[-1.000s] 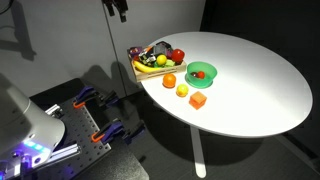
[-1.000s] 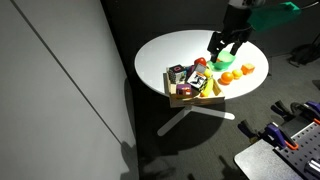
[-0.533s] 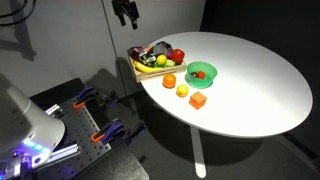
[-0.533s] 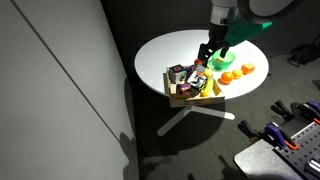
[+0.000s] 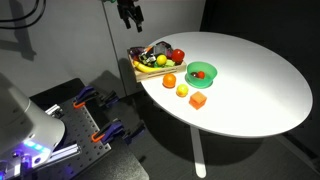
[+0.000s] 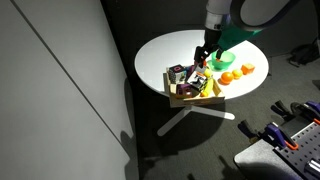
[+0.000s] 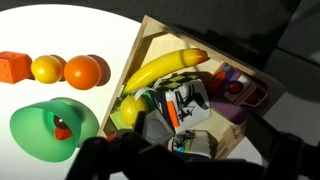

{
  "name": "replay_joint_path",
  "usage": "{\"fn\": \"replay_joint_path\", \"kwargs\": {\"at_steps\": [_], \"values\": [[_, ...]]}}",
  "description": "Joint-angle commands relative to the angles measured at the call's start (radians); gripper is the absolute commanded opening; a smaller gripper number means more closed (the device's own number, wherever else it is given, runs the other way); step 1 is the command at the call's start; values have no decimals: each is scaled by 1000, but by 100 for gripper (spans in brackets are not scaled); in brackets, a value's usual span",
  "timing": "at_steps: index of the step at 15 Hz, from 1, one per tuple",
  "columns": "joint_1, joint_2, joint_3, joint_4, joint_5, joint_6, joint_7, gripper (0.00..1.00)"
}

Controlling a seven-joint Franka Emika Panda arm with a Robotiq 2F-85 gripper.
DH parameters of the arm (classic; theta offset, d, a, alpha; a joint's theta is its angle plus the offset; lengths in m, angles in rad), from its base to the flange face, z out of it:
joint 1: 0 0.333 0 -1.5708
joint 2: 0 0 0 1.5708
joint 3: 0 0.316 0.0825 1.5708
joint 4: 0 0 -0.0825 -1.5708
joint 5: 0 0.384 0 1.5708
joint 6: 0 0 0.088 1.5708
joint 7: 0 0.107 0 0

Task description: Remove the big black and white plushy cube from the crate and put it on the table

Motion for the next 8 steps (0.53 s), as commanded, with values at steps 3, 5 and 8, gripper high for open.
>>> {"fn": "replay_joint_path", "kwargs": {"at_steps": [3,5,8], "values": [[25,-1,-23,0,4,-1,-4,100],[25,-1,-24,0,4,-1,-4,100],[29,41,-33,34,-9,-7,13,100]]}}
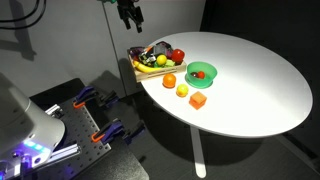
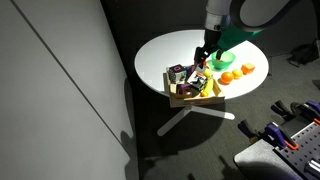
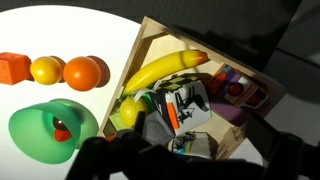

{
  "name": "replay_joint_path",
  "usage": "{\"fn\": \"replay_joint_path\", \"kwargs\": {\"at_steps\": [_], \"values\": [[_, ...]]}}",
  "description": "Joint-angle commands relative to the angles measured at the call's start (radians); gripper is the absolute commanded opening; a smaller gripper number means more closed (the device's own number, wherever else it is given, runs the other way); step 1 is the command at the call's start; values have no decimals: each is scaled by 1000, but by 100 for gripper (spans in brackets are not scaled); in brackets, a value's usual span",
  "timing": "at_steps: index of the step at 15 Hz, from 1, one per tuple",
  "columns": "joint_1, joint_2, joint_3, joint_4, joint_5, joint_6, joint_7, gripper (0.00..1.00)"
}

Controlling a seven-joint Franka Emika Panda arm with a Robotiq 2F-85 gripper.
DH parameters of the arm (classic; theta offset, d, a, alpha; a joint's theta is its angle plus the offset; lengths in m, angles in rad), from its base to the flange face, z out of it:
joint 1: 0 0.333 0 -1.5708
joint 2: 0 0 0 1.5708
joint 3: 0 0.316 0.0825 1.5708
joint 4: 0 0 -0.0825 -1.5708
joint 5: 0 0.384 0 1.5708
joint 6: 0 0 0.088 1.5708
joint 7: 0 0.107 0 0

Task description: Remove the big black and white plushy cube from the crate and put it on the table

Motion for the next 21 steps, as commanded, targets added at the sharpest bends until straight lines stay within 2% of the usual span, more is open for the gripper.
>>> {"fn": "replay_joint_path", "kwargs": {"at_steps": [1,6,17,21], "values": [[23,48,-29,41,-11,-10,15,100],[43,113,-64,71,-39,-1,41,100],[147,256,-176,140,-192,109,180,100],[175,307,-209,166,-214,119,199,100]]}}
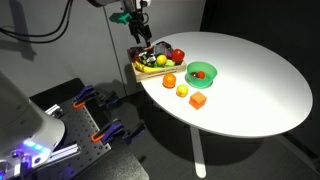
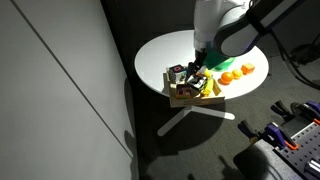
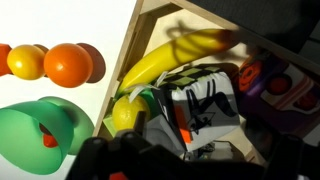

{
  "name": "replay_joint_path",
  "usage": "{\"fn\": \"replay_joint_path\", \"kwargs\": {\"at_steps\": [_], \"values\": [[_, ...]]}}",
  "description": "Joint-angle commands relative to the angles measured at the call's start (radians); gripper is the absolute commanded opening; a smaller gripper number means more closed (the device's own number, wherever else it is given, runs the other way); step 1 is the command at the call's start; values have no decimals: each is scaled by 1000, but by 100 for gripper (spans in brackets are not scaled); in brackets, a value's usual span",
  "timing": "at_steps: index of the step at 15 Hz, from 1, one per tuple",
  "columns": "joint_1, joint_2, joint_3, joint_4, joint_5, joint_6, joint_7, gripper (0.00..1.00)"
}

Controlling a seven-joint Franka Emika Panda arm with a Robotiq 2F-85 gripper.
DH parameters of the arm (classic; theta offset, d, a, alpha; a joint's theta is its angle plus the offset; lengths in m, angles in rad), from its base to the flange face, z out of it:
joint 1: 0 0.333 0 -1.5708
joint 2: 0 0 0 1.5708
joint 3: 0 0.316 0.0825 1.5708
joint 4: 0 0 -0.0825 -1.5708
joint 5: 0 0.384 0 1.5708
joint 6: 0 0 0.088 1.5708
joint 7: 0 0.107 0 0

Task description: Remove the big black and white plushy cube from the crate and put it on the table

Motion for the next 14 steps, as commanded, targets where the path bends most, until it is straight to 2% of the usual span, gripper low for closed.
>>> {"fn": "replay_joint_path", "kwargs": {"at_steps": [1,8,9,10,14], "values": [[34,55,-38,46,-32,15,36,100],[81,123,-85,83,-28,40,34,100],[89,132,-94,91,-31,37,38,75],[94,138,-98,96,-29,37,37,74],[101,134,-112,107,-11,28,33,42]]}}
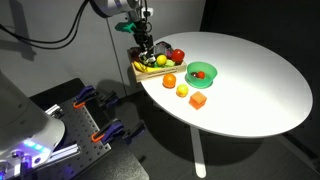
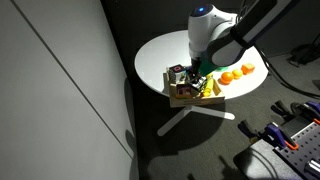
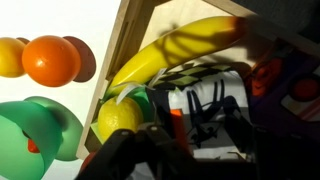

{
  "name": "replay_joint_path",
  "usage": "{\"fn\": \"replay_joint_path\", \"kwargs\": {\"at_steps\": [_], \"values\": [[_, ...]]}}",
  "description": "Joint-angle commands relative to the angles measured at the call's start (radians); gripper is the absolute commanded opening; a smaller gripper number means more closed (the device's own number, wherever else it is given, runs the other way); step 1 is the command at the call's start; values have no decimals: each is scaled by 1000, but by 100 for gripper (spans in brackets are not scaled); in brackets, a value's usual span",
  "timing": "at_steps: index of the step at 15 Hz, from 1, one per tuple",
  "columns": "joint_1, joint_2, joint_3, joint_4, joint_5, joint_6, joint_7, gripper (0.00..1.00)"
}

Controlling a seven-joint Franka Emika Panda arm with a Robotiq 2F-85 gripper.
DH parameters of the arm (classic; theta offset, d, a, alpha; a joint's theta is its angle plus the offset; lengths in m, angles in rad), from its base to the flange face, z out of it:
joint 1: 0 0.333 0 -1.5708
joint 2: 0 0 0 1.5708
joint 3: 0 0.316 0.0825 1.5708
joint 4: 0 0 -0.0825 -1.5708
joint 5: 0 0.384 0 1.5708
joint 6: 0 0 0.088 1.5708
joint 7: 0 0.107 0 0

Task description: Remove the big black and white plushy cube from the crate and put it on the table

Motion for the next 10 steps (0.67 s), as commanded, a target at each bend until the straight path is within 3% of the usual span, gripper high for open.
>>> {"fn": "replay_joint_path", "kwargs": {"at_steps": [1,5,8,10], "values": [[13,-13,-20,19,-4,-5,24,34],[-8,-50,-7,22,29,-13,8,5],[-26,-77,0,24,59,-15,-2,0],[-39,-93,5,24,84,-18,-8,4]]}}
